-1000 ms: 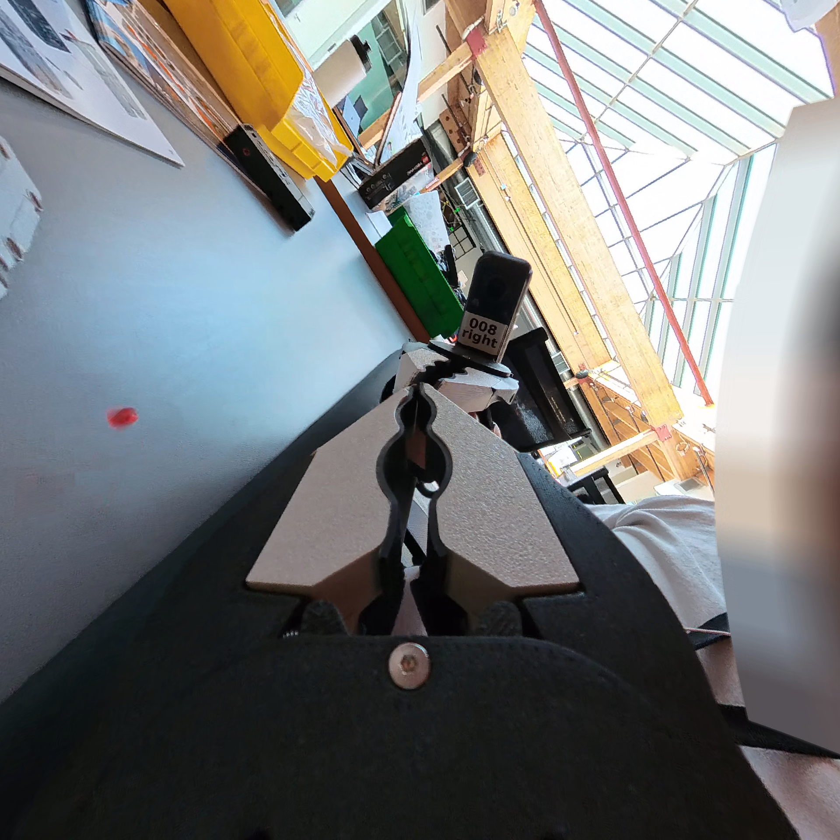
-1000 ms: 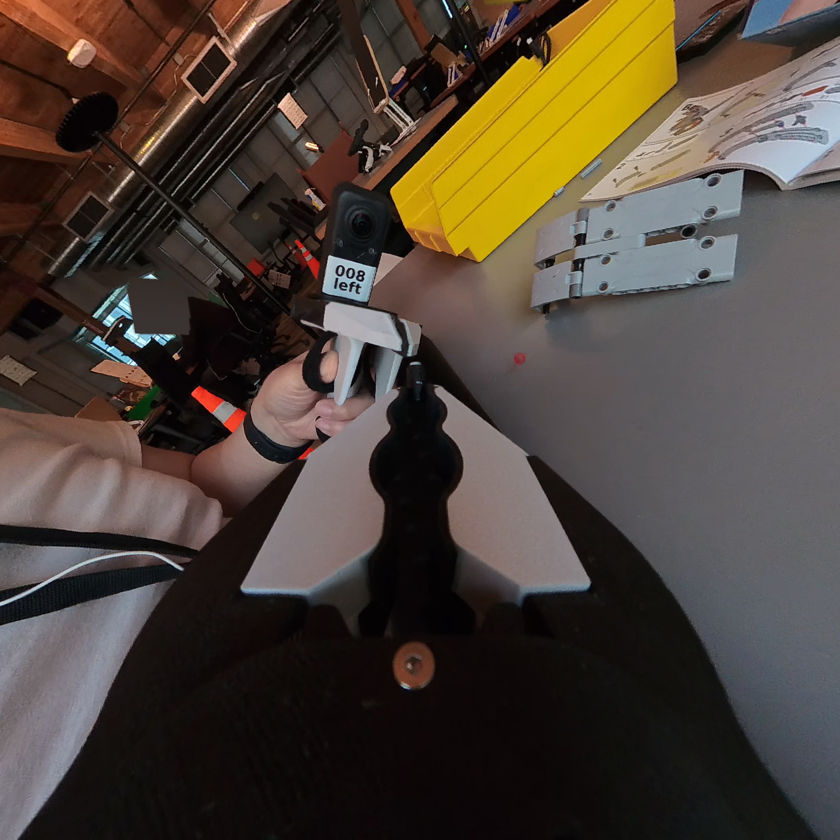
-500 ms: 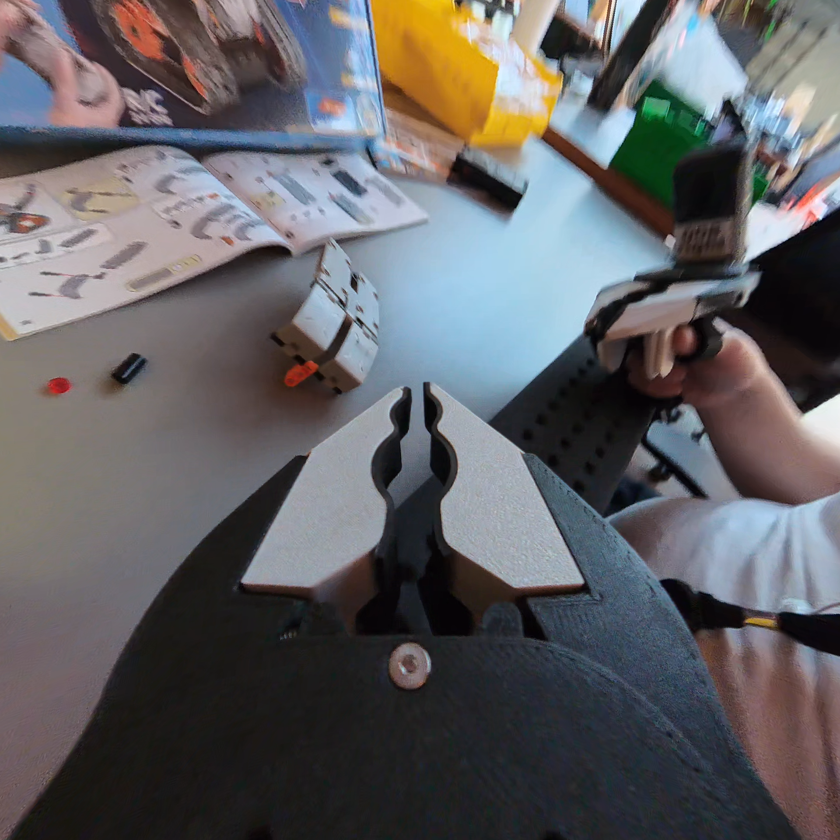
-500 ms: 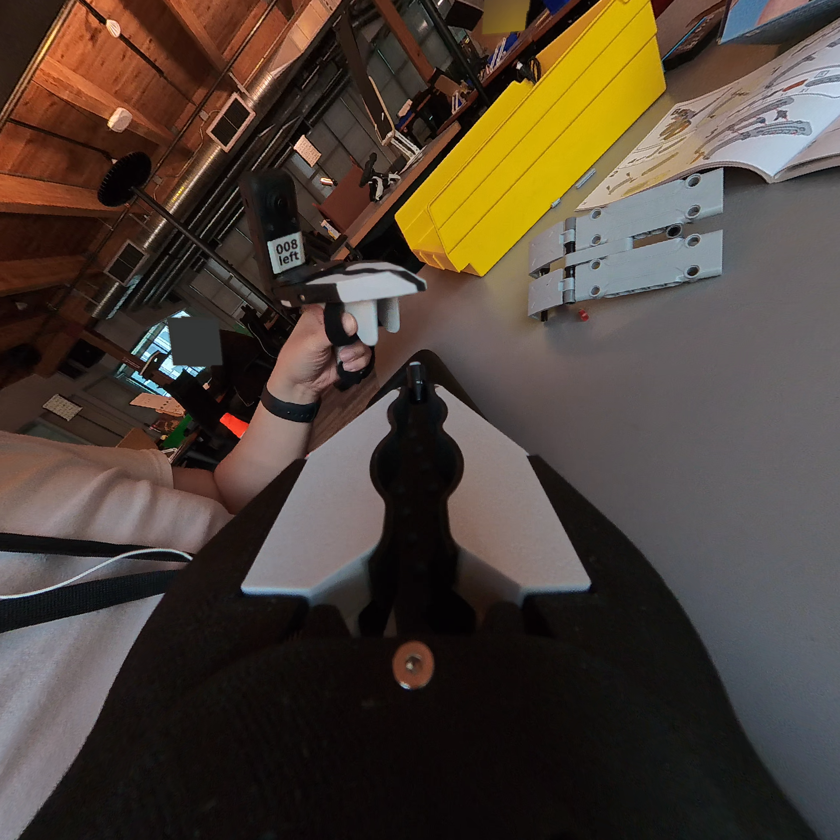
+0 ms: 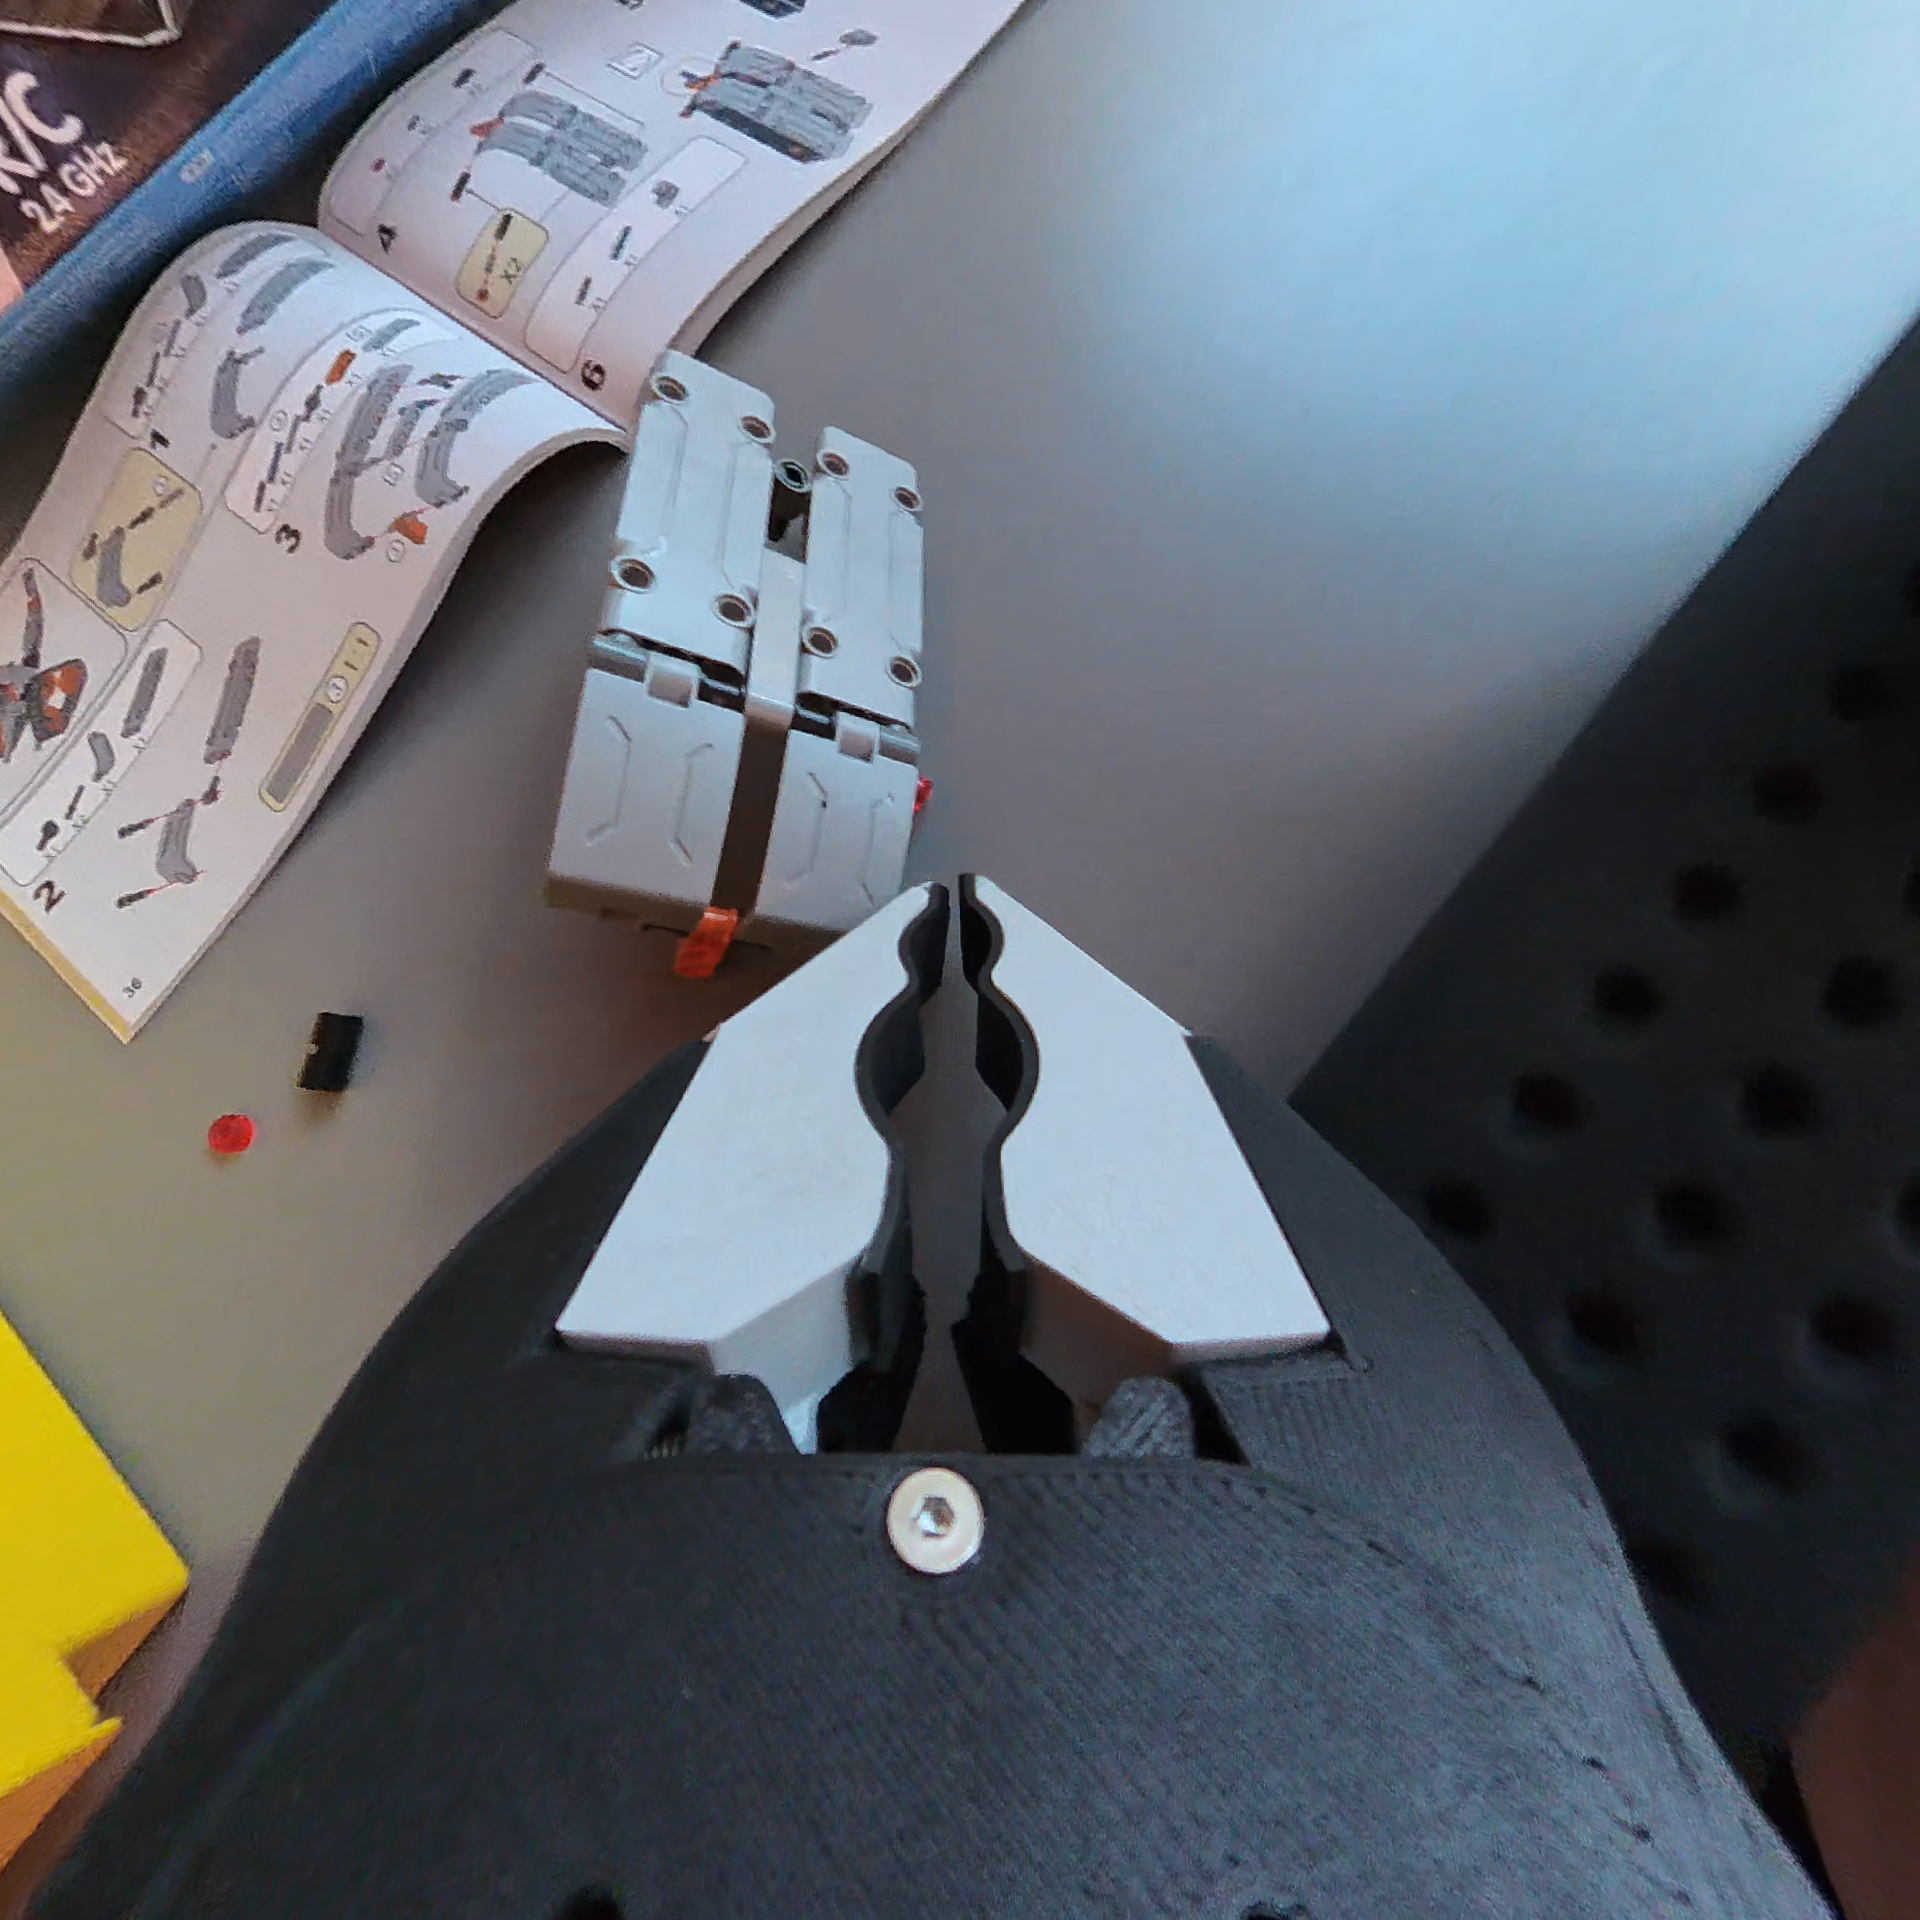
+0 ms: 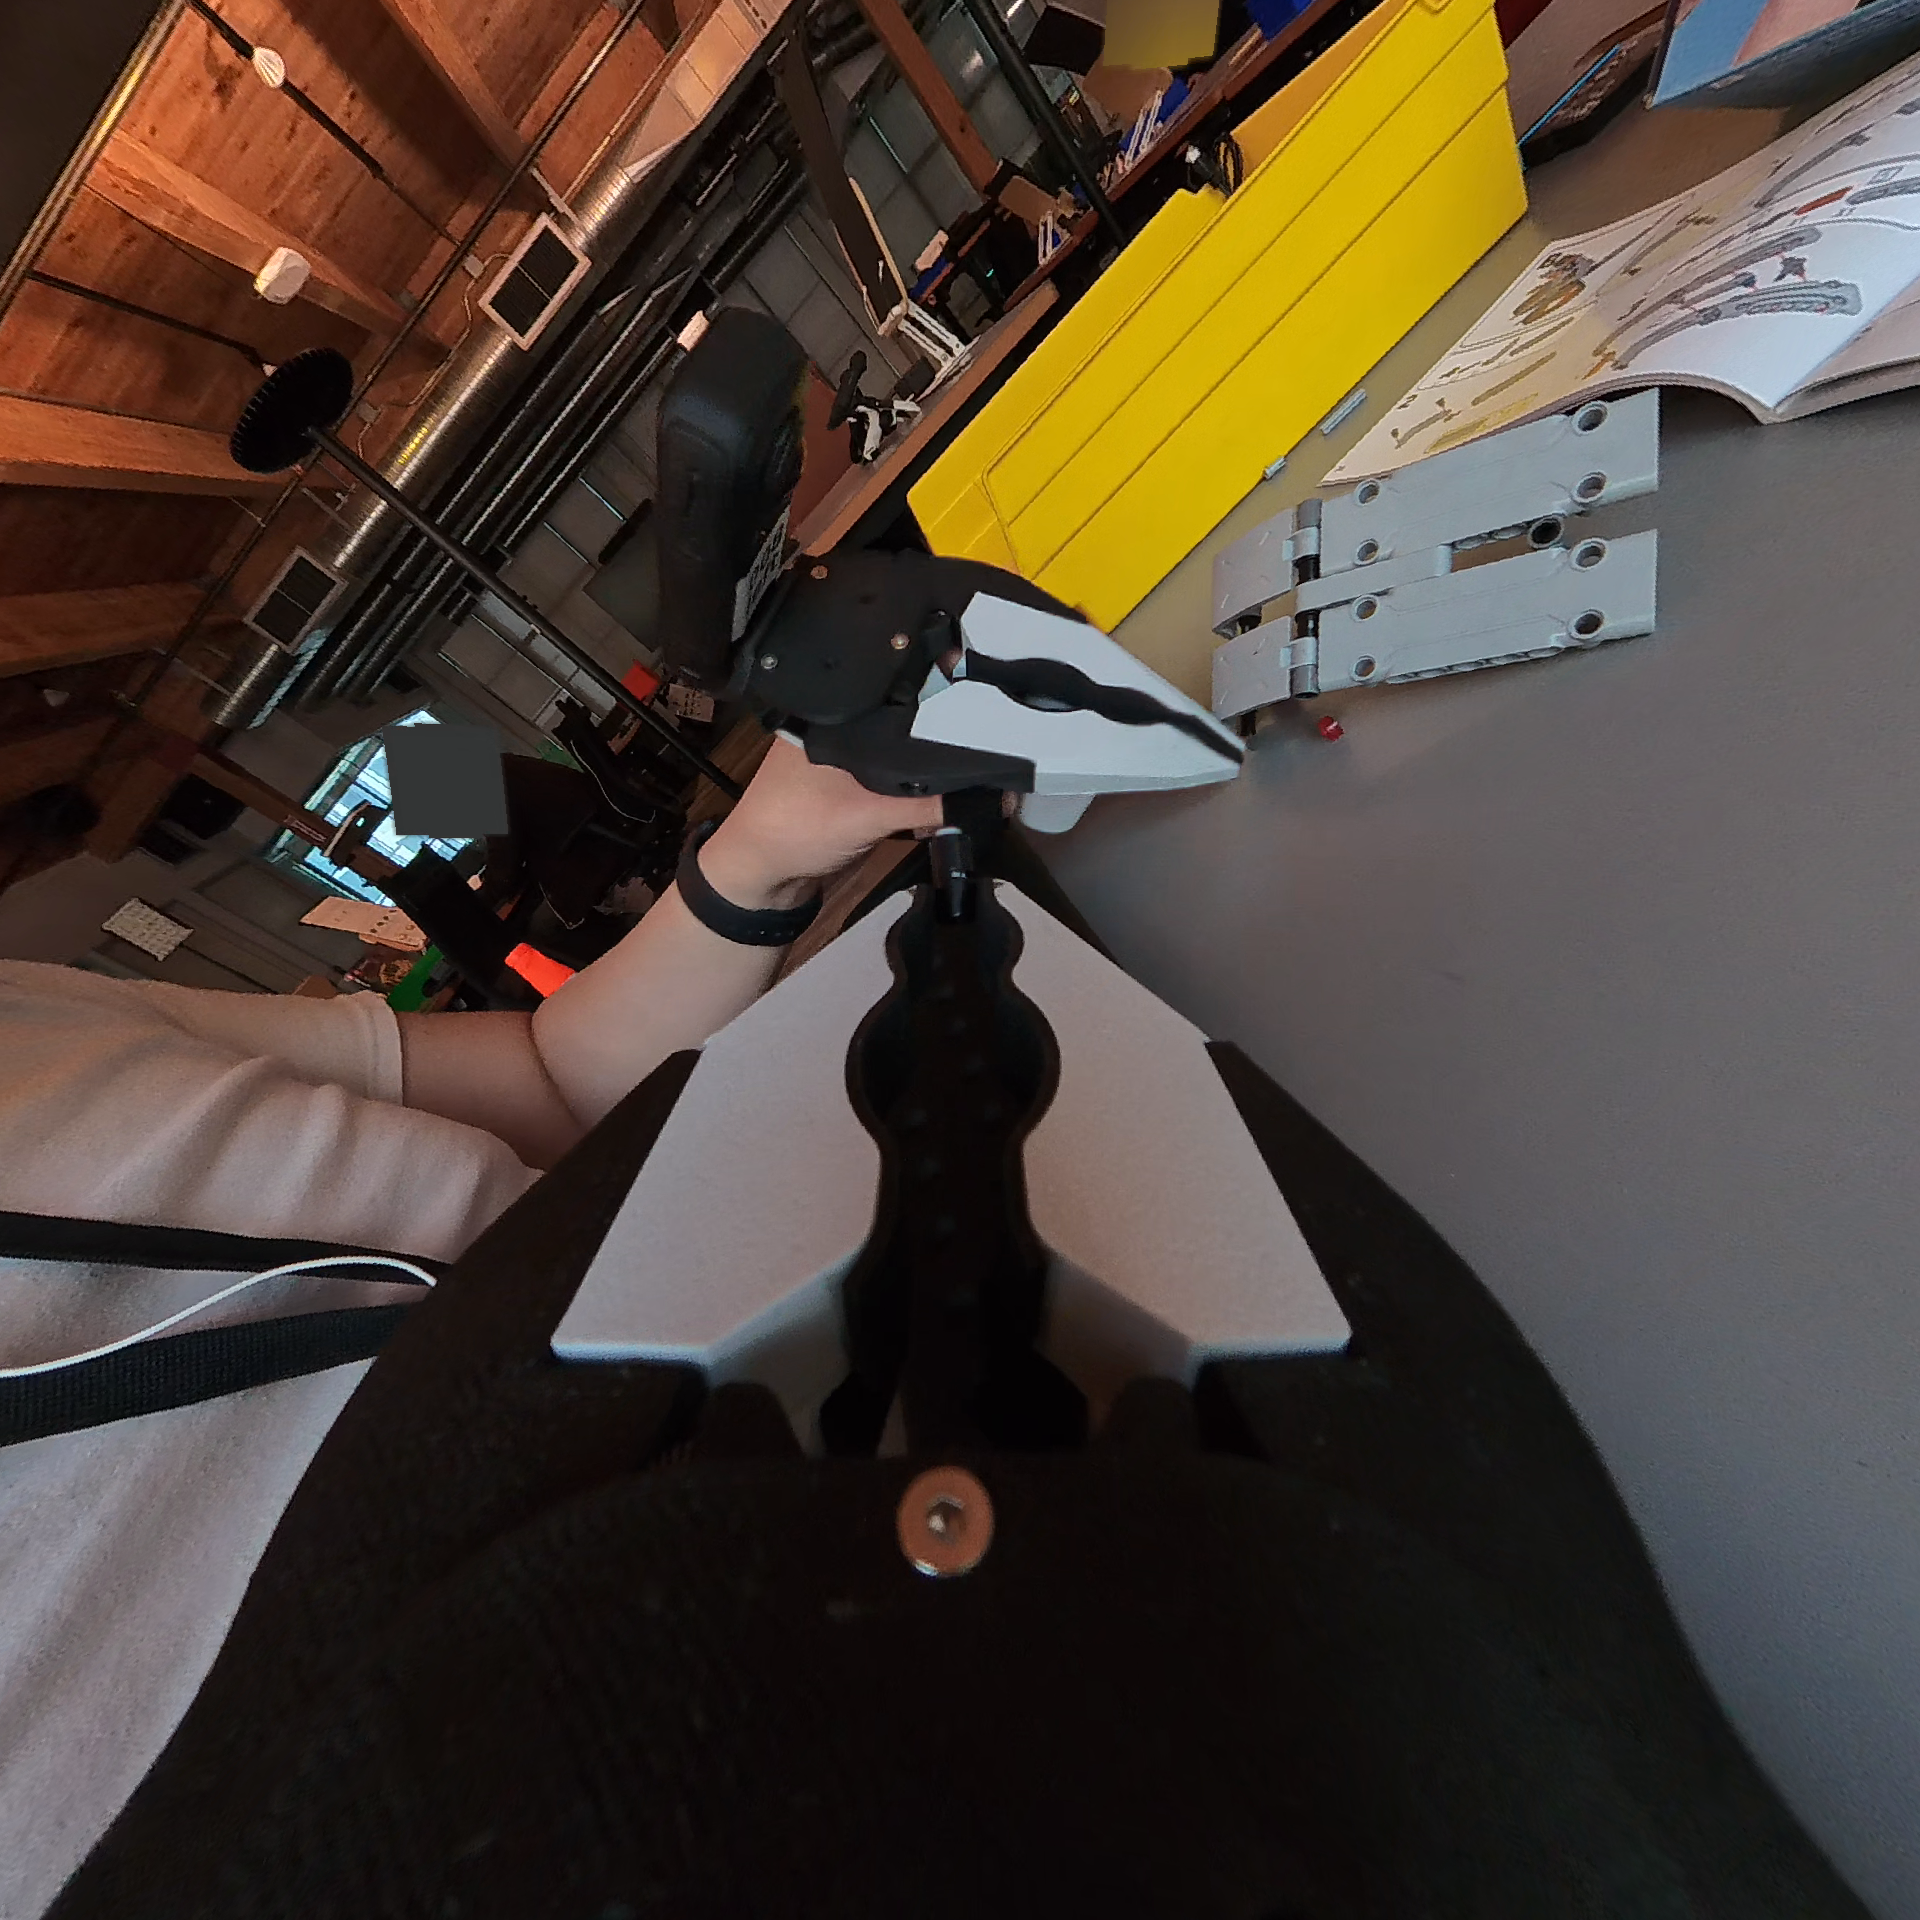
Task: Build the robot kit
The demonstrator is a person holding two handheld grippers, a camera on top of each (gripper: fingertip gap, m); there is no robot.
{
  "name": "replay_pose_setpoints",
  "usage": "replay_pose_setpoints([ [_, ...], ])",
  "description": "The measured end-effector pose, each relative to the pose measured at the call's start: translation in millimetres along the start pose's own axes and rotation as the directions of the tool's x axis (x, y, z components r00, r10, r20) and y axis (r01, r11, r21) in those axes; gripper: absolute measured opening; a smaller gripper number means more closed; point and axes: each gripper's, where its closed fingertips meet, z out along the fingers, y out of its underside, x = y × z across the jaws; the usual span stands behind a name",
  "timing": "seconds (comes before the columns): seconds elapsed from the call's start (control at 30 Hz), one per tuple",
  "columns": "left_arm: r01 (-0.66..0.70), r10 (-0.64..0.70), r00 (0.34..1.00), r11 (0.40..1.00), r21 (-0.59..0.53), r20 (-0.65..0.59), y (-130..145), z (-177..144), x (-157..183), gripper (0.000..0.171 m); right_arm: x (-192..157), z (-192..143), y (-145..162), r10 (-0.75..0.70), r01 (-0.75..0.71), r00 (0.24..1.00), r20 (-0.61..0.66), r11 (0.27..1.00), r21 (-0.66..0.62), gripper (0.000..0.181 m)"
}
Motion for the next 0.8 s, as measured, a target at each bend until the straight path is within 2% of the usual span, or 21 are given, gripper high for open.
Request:
replay_pose_setpoints([
  [0.2,0.029,-0.029,0.999,1.0,-0.004,0.04,-4.2,5.2,-18.1,0.006,-1.6,-0.4,-0.3,0.004,-0.004,1.0,0.016,1.0,0.0,0.008],
  [0.27,0.047,-0.046,0.998,0.999,-0.024,0.038,-3.0,7.9,-18.3,0.016,-2.1,-1.1,-0.9,0.005,-0.005,1.0,0.021,1.0,0.004,0.008],
  [0.37,0.075,-0.074,0.995,0.997,-0.025,0.061,-4.5,8.7,-17.8,0.022,-2.8,-2.0,-1.8,0.003,-0.004,1.0,0.025,1.0,0.013,0.007],
  [0.5,0.159,-0.158,0.987,0.986,-0.05,0.033,-8.5,13.4,-9.6,0.027,-3.2,-2.0,-1.5,0.005,-0.006,1.0,0.029,1.0,0.011,0.008],
  [0.7,0.249,-0.247,0.968,0.966,-0.069,0.032,-11.9,19.6,-9.1,0.022,-2.3,-2.8,-3.0,0.009,-0.009,1.0,0.023,1.0,0.013,0.008],
  [0.8,0.219,-0.214,0.974,0.973,-0.076,0.07,-10.3,20.3,-14.9,0.008,2.1,-4.3,-4.3,0.017,-0.016,1.0,0.019,1.0,-0.016,0.008],
])
